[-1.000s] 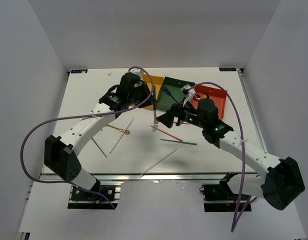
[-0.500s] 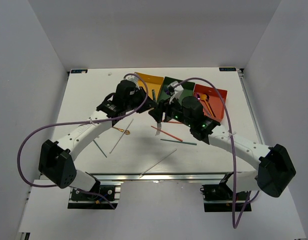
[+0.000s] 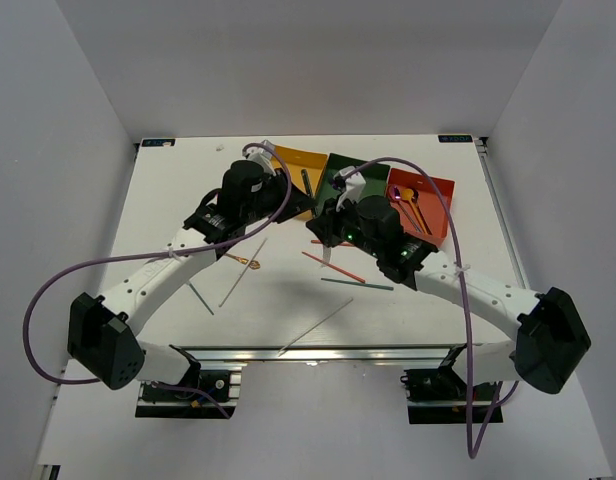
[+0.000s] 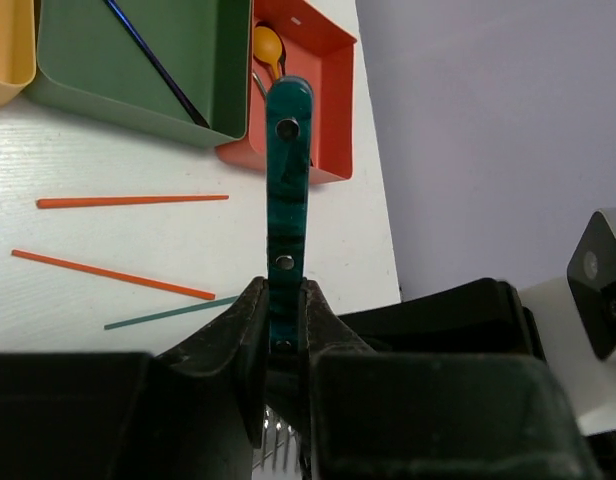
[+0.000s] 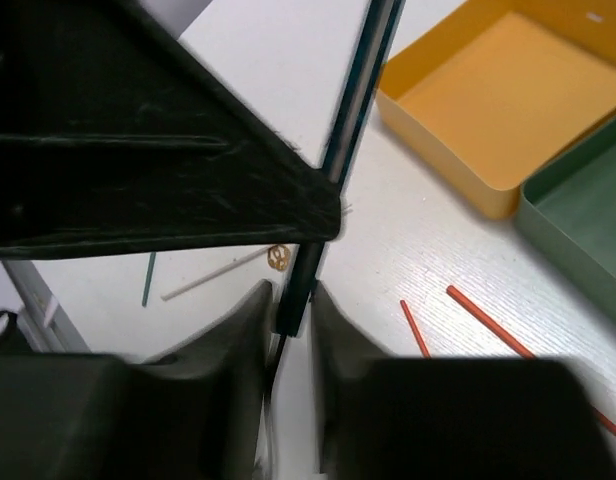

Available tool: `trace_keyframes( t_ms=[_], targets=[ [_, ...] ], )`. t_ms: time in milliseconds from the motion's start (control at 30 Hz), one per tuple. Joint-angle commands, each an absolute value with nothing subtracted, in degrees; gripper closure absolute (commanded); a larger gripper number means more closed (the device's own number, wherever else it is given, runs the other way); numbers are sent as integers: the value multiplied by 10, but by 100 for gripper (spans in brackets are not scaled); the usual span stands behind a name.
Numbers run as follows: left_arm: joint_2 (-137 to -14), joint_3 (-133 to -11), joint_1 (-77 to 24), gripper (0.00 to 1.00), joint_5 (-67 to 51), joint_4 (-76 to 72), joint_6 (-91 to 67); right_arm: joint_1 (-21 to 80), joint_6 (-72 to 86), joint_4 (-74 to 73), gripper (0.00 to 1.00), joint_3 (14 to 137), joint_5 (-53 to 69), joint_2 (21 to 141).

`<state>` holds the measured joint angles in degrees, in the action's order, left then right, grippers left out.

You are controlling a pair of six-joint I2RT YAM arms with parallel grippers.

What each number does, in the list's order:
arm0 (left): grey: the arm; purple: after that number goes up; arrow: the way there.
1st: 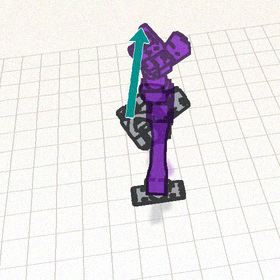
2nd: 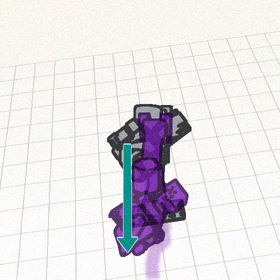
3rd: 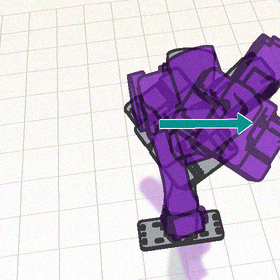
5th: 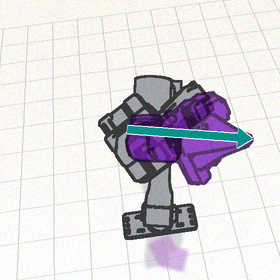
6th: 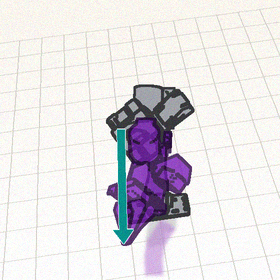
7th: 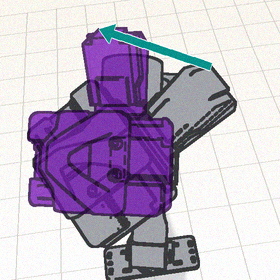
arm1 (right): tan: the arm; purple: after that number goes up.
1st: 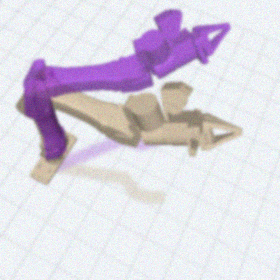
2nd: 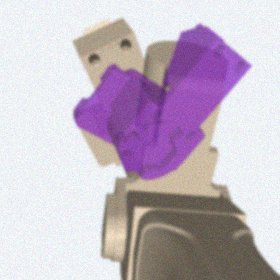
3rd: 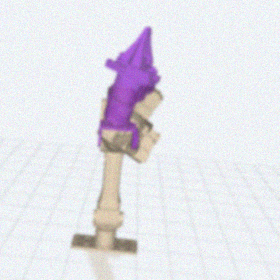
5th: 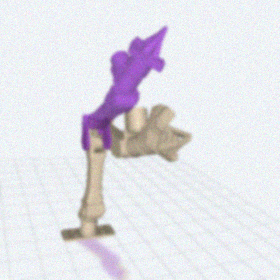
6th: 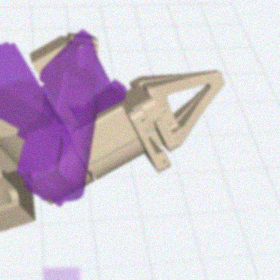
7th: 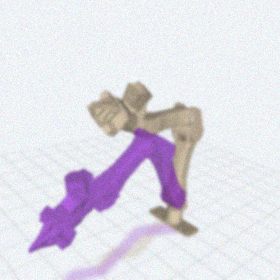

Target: Sort the eating utensils into containers

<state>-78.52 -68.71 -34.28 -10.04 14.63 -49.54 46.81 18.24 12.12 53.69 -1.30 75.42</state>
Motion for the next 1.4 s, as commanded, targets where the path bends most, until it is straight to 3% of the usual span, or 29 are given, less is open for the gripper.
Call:
trace_keyframes(
  t_ms=[0,33,100,133,233,367,467,767,1000,1100,1133,1233,1300,1333,1367],
  targets=[
    [-769,-672,-345,100,-141,107,-510,471,169,145,89,573,-5,768],
    [-768,-670,-345,100,-144,99,-513,471,164,141,100,578,11,772],
    [-768,-671,-345,98,-134,105,-506,470,152,134,100,591,10,776],
    [-769,-678,-345,67,-122,125,-491,469,147,125,100,594,3,775],
    [-777,-745,-345,2,1,230,-445,450,106,68,100,622,-52,785],
    [-786,-883,-344,2,320,398,-427,380,34,-21,100,680,-55,839],
    [-766,-883,-338,2,393,439,-419,334,-19,-80,100,752,-76,900],
    [-743,-797,-332,2,353,425,-371,257,-151,-205,100,1003,-89,1134],
    [-746,-764,-310,2,317,410,-352,236,-178,-187,100,1041,-57,1202],
    [-748,-752,-302,2,303,404,-348,234,-185,-185,88,1054,-29,1209],
    [-748,-745,-300,2,295,401,-346,235,-185,-189,64,1056,-24,1211],
    [-750,-733,-290,2,286,392,-346,234,-179,-187,31,1065,-25,1209],
    [-758,-722,-285,2,281,389,-347,234,-174,-194,23,1078,-31,1205],
    [-759,-717,-282,2,282,388,-348,234,-170,-195,11,1080,-39,1200],
    [-762,-708,-280,2,285,386,-356,234,-163,-195,11,1079,-54,1194]
  ],
)
